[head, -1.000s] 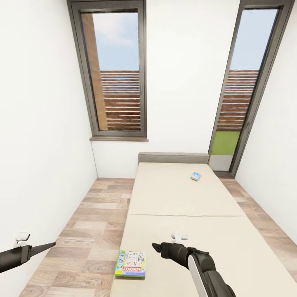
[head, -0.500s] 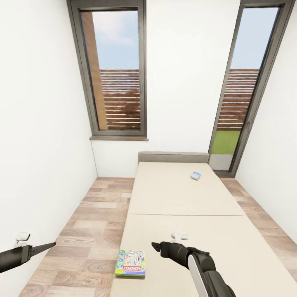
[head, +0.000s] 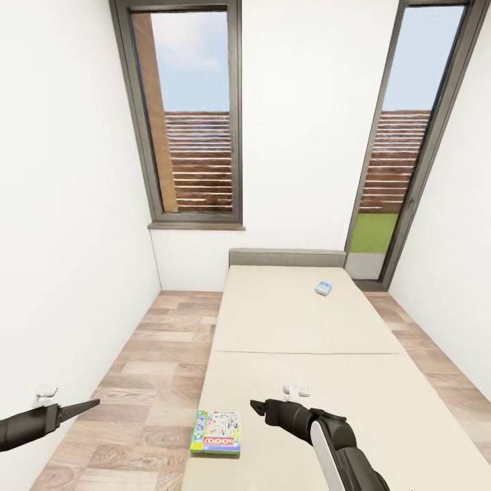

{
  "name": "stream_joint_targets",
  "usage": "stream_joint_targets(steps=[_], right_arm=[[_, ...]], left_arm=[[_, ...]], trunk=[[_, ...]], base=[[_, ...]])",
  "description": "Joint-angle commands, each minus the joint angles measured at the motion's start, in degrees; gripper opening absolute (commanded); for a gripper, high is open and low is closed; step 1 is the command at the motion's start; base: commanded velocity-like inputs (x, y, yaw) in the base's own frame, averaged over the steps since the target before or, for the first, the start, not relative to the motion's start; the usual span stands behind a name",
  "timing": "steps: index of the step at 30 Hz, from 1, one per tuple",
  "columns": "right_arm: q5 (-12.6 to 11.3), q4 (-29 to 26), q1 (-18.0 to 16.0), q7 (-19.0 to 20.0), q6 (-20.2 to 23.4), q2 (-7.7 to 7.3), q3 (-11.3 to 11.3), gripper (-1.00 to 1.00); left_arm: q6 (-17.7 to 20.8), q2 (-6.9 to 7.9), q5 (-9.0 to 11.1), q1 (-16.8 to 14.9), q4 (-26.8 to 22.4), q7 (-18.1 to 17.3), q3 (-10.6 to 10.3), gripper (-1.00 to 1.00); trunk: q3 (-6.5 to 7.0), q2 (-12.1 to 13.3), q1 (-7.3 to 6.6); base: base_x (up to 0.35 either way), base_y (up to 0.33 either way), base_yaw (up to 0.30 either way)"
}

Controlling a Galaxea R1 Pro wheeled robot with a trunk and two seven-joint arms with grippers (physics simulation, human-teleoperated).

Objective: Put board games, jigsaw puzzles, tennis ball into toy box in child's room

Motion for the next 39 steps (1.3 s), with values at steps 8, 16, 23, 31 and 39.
stream_joint_targets(steps=[8,16,23,31,39], right_arm=[[-0.39,-0.37,-0.09,0.29,0.40,0.02,-0.31,1.00],[-2.97,-4.18,0.07,0.63,1.11,0.02,-3.32,1.00],[-7.19,-10.60,-0.02,0.75,4.52,-1.40,-4.96,1.00],[-12.58,-15.59,0.20,1.00,6.58,-4.26,-5.33,1.00],[-18.55,-17.72,1.22,4.88,6.95,-7.56,-5.44,1.00]], left_arm=[[2.02,-2.36,-0.06,-0.09,-3.01,3.94,-0.13,1.00],[10.08,-7.02,-0.61,-3.83,-8.19,14.71,-0.89,1.00],[14.39,-10.52,-0.63,-8.65,-9.72,28.63,-3.06,1.00],[16.48,-14.19,-0.69,-14.87,-9.08,40.20,-6.80,1.00],[17.91,-17.56,-0.77,-20.07,-6.05,49.44,-9.22,1.00]], trunk=[[-0.84,-0.14,0.04],[-1.57,-0.14,0.04],[-2.21,-0.14,0.04],[-2.94,-0.14,0.04],[-3.67,-0.14,0.04]], base=[[0.000,0.000,0.000],[0.000,0.000,0.000],[0.000,0.000,0.000],[0.000,0.000,0.000],[0.000,0.000,0.000]])
